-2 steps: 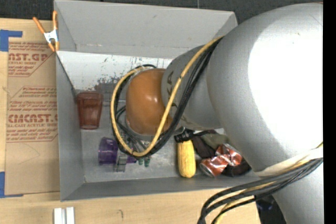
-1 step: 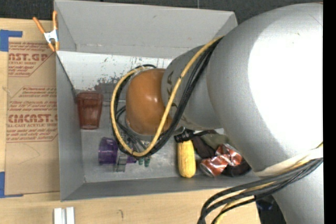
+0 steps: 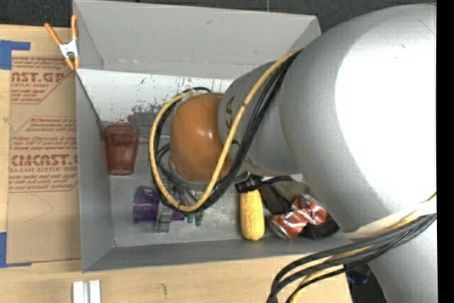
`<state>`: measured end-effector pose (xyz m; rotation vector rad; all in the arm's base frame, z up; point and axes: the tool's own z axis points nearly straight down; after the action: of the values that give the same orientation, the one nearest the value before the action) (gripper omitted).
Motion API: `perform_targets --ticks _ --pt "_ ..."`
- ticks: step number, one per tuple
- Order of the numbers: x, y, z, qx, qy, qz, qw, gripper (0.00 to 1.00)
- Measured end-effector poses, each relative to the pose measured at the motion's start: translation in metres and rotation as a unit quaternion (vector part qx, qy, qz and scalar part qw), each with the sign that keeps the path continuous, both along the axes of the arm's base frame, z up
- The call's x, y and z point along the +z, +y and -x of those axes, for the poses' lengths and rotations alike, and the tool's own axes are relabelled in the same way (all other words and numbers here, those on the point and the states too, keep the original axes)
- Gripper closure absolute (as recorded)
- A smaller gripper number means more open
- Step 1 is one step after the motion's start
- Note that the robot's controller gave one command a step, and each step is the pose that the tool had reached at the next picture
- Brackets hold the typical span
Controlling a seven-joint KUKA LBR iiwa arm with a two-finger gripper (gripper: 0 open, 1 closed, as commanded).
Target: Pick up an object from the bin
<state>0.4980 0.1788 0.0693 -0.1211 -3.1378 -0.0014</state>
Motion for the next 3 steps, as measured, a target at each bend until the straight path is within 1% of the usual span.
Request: perform_targets --ticks 1,2,3 --pt "0.001 0.000 0.000 0.000 -0.0002 0.000 1.0000 1.00" --pt "0.006 0.000 0.002 0.000 0.0025 0.001 1.0000 1.00" --pt "0.027 -0.001 0.003 0.000 0.0053 0.002 1.0000 1.00"
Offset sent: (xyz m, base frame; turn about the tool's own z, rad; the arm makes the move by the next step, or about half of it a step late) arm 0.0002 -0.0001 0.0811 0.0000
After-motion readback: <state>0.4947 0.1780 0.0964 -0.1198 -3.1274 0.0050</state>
